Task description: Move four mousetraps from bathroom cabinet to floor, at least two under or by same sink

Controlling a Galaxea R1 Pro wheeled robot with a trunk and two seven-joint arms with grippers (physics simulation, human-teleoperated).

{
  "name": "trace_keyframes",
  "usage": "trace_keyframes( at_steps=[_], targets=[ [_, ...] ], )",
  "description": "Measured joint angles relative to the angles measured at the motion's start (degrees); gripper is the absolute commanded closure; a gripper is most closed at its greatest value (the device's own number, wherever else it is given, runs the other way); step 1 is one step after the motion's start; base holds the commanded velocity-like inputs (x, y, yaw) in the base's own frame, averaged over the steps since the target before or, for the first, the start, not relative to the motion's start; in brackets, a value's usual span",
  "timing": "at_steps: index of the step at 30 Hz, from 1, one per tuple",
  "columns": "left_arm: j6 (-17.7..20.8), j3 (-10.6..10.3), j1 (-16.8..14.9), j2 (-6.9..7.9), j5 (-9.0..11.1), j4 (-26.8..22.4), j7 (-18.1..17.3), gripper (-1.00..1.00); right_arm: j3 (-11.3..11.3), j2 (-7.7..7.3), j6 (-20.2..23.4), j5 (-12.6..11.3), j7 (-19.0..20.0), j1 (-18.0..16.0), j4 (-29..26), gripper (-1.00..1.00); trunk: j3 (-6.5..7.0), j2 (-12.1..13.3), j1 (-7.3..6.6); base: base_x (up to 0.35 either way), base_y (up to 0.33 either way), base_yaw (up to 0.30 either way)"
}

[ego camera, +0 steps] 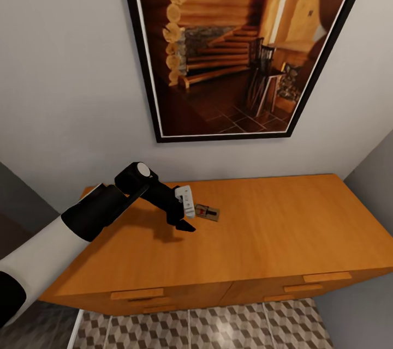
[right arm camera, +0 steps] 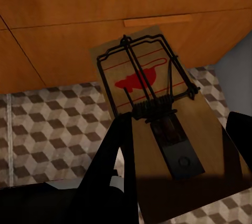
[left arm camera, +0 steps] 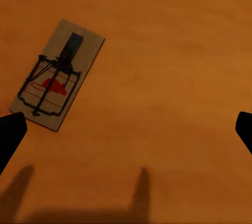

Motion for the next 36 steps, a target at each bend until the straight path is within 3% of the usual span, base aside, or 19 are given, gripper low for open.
trace_keyframes(
  at_steps=[34, 36],
  targets=[
    [-0.03, -1.82, 0.0, -0.93, -0.14, 1.7, 0.27, -1.0, 0.07, 0.13, 0.0, 0.04, 0.01, 0.02, 0.26, 1.0, -0.71, 0.0, 0.0, 0.001, 0.0, 0.0],
    [-0.03, -1.9, 0.0, -1.07, -0.17, 1.68, 0.28, -1.0, -0.08, 0.24, 0.0, -0.01, 0.0, 1.39, 0.36, 1.0, -0.72, 0.0, 0.0, 0.0, 0.0, 0.0]
  ],
)
